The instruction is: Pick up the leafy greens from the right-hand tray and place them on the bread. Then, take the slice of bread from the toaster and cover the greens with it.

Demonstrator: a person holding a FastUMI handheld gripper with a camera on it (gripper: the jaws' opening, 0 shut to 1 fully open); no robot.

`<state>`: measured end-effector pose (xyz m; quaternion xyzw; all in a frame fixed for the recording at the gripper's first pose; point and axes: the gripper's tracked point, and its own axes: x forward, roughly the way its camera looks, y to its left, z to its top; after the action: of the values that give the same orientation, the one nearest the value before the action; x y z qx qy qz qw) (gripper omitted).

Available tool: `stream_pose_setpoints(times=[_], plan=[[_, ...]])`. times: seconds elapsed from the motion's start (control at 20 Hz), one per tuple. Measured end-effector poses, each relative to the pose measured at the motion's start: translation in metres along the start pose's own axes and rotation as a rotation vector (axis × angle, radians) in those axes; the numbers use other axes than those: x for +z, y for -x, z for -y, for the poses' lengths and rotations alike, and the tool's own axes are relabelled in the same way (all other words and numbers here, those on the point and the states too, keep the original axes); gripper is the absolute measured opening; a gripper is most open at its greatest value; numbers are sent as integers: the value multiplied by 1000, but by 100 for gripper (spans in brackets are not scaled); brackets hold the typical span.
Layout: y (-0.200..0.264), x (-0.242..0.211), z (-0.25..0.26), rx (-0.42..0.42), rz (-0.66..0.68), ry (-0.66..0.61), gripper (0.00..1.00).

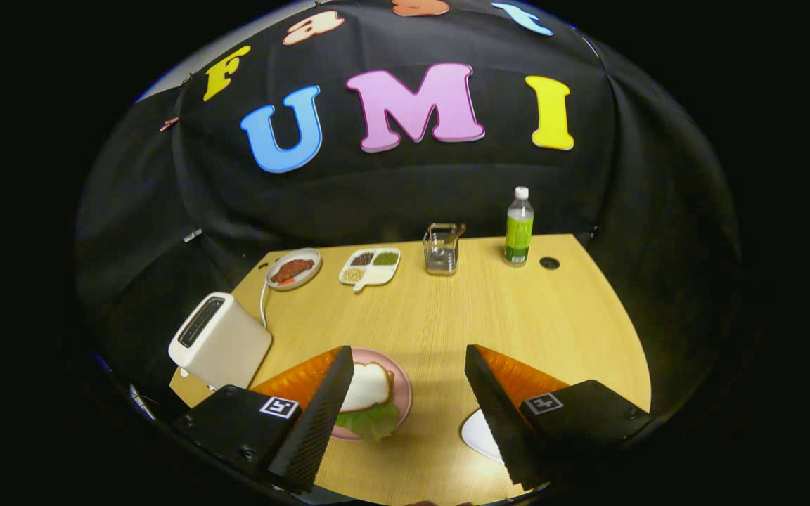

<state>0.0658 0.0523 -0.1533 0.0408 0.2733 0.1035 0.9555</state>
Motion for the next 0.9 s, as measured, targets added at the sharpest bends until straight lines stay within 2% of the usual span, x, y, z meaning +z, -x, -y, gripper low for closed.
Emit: stream_pose_setpoints(times=[0.35,0.55,0.7,0.9], plan=[[81,77,17,17,247,79,99],[114,90,21,32,323,116,99],[130,92,28,3,357,166,99],[136,94,26,-36,385,161,99]])
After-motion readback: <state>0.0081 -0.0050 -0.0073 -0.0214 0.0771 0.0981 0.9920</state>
